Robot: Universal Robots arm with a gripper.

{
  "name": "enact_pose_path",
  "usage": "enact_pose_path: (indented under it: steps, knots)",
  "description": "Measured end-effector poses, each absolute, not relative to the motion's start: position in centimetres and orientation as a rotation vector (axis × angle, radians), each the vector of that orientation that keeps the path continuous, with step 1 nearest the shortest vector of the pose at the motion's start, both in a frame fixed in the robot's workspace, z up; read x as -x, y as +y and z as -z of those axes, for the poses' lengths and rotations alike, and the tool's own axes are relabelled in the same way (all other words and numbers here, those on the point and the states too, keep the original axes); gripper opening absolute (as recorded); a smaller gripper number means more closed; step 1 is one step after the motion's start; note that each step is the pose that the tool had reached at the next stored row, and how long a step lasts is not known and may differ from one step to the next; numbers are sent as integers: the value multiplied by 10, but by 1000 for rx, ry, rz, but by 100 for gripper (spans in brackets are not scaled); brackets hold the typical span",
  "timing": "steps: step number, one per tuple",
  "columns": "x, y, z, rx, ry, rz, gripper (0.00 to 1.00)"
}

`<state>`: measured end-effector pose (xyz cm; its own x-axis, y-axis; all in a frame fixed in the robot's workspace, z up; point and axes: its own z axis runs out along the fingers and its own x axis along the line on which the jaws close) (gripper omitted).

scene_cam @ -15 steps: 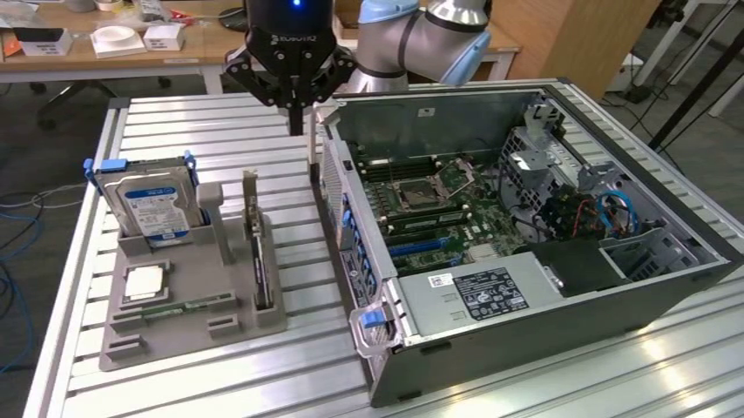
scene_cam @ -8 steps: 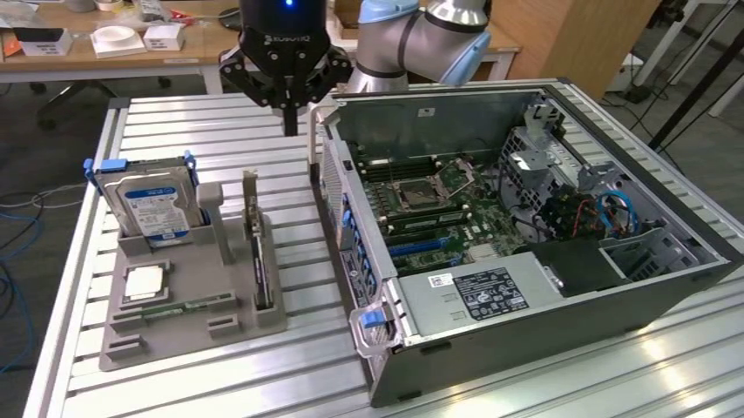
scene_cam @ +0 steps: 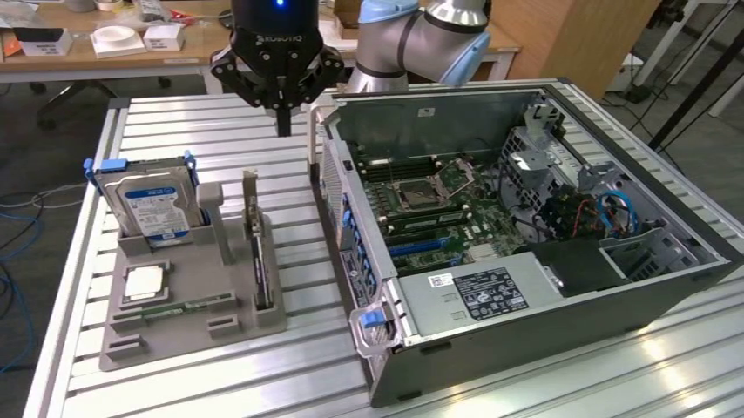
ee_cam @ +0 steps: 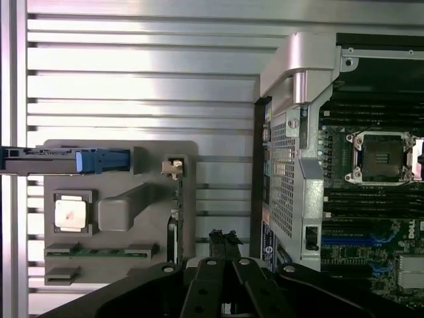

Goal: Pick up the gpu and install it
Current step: 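Reach for the gpu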

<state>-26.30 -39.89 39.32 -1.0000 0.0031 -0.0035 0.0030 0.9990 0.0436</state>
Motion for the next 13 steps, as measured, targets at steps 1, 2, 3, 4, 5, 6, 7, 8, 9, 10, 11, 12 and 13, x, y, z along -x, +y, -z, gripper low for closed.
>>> enact_pose_path:
  steps: [1, 2, 3, 4, 5, 6, 7, 8, 9, 10, 11, 12, 13]
  knots:
    - [264, -399, -393, -4, 3137, -68, 11]
    - [265, -399, -393, -3, 3137, -68, 11]
    - [266, -399, -393, -2, 3137, -68, 11]
    - [266, -399, -393, -1, 3137, -68, 11]
    - [267, -399, -393, -1, 3137, -68, 11]
    - [268, -399, -393, 0, 3137, -68, 11]
    - [269, -399, -393, 1, 3137, -68, 11]
    - [270, -399, -393, 2, 3137, -68, 11]
    - [270, -399, -393, 2, 3137, -68, 11]
    - [271, -399, -393, 3, 3137, -68, 11]
    - [272, -399, -393, 4, 3137, -68, 11]
    - [272, -399, -393, 4, 3137, -68, 11]
    - [273, -399, -393, 5, 3137, -68, 11]
